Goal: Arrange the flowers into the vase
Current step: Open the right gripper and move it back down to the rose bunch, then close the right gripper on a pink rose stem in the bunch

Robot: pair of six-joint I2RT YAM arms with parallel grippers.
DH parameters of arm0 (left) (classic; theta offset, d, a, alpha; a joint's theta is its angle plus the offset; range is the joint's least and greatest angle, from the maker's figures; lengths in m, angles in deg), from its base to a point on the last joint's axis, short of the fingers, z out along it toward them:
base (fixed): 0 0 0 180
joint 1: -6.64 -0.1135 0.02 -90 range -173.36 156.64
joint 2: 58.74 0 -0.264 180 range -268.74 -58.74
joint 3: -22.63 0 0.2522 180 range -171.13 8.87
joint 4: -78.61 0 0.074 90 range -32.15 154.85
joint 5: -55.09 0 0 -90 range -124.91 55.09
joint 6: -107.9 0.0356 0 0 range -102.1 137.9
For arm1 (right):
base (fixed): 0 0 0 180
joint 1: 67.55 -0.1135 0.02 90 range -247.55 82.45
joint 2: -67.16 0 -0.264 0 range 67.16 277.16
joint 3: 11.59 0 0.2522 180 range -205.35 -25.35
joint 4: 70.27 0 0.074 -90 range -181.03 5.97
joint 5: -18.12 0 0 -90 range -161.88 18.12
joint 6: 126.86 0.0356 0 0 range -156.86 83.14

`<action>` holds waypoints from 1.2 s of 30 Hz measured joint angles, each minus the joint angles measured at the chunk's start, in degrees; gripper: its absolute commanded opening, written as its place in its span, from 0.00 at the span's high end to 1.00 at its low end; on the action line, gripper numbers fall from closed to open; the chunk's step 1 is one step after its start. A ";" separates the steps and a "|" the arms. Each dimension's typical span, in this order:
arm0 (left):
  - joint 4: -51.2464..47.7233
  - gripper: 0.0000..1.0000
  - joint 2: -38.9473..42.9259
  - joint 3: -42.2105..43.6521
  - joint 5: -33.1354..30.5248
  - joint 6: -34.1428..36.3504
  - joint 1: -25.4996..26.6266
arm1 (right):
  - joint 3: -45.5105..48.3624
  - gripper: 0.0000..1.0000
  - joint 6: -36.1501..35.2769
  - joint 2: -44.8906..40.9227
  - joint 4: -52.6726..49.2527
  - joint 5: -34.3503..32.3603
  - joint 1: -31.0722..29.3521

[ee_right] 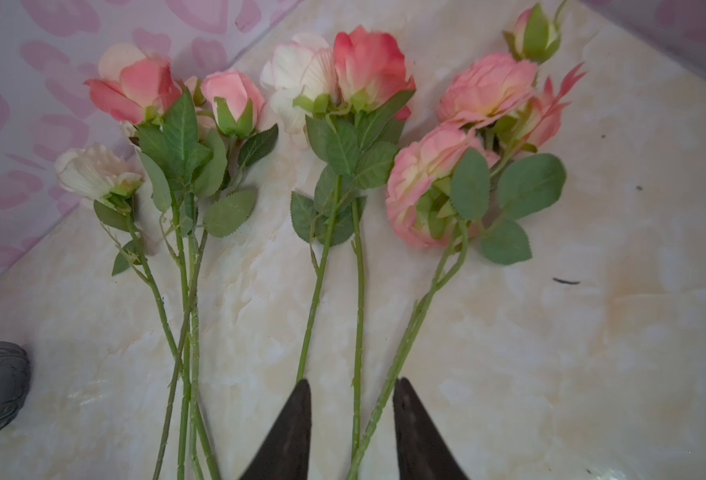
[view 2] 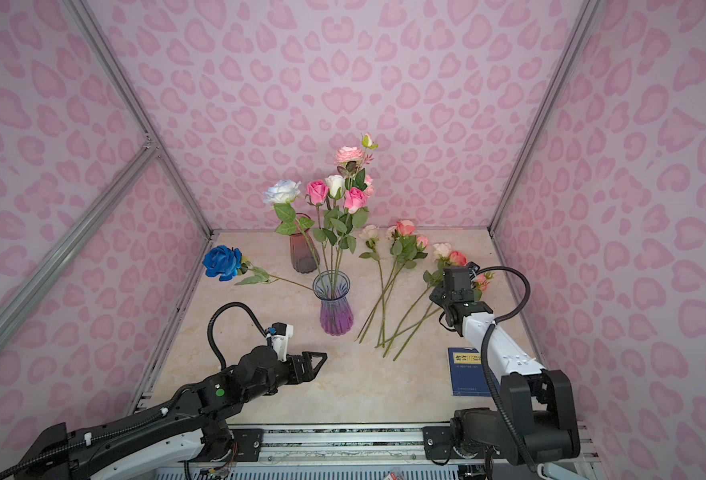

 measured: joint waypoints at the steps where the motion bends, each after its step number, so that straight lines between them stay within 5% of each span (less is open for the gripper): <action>1: 0.55 0.02 -1.27 -0.98 0.07 0.66 0.79 | -0.59 0.65 -0.02 1.57 0.07 0.63 0.17; 9: 4.00 0.02 -10.54 -7.32 0.92 5.73 4.46 | -8.04 0.59 1.33 13.03 0.90 9.75 -3.85; 15: 3.39 0.01 -9.66 -8.76 -1.03 8.17 4.66 | -18.38 0.58 2.10 22.05 2.36 12.35 -8.02; 24: -0.11 0.02 -1.22 -6.62 -8.22 8.98 4.66 | -27.58 0.77 5.29 33.86 2.49 15.15 -8.70; 36: -2.14 0.02 -0.79 -6.23 -11.80 9.18 4.66 | -30.10 0.82 6.51 37.46 2.60 17.49 -9.16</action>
